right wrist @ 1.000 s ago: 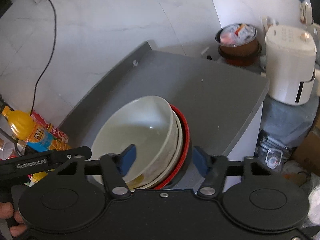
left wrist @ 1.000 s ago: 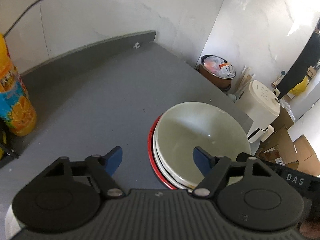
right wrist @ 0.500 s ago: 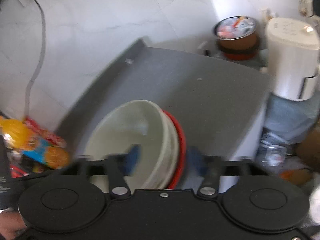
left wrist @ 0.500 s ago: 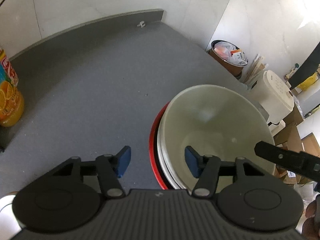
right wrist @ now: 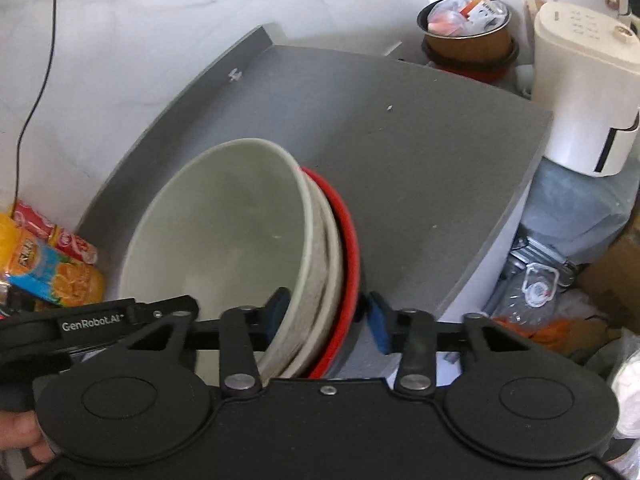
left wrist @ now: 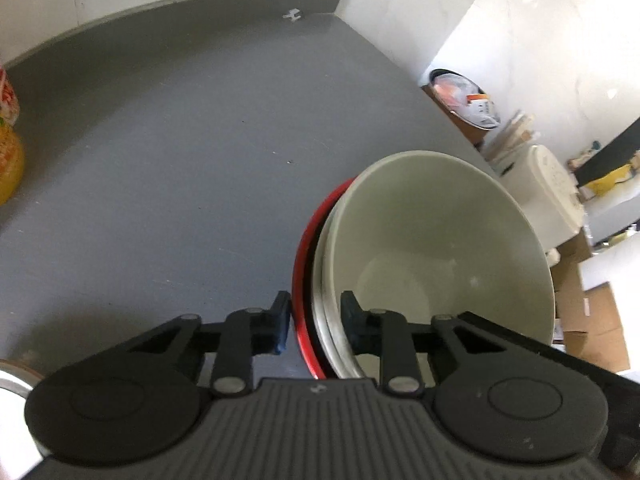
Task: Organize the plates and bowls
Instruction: 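Close both grippers on the rim of the red bowl stack, then lift the bowl stack and carry it over the white plate stack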
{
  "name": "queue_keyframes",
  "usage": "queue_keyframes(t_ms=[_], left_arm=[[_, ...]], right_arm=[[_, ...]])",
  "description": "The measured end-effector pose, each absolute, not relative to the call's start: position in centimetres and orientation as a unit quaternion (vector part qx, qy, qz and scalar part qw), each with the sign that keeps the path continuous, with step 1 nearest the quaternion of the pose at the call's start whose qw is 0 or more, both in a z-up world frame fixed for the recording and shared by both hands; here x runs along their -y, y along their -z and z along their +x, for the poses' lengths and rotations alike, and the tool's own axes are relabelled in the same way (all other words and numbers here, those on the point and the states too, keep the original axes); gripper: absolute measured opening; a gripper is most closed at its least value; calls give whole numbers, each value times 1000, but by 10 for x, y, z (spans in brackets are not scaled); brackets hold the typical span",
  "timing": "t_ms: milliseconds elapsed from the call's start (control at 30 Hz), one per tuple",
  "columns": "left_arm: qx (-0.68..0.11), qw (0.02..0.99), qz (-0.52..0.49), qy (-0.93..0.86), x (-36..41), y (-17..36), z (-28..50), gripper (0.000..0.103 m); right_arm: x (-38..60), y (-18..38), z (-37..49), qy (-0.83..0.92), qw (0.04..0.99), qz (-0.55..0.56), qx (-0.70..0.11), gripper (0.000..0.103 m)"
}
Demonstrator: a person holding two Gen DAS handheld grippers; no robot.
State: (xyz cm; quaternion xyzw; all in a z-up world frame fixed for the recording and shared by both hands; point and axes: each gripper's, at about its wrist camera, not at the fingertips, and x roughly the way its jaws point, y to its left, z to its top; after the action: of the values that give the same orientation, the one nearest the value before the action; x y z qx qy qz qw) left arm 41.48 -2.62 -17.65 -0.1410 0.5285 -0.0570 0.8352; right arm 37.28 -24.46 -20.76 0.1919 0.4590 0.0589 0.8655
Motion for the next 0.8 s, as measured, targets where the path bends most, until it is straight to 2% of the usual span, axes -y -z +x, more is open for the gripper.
queue_keyframes(t_ms=[200,800], left_arm=[[-529,837,-130,51,30,174,410,23],[-493,854,-164,41,-26,140,364,22]], right_arm=[[242,204,366,-61,868,178,-459,34],[203,163,339,-103,887,159,-421,34]])
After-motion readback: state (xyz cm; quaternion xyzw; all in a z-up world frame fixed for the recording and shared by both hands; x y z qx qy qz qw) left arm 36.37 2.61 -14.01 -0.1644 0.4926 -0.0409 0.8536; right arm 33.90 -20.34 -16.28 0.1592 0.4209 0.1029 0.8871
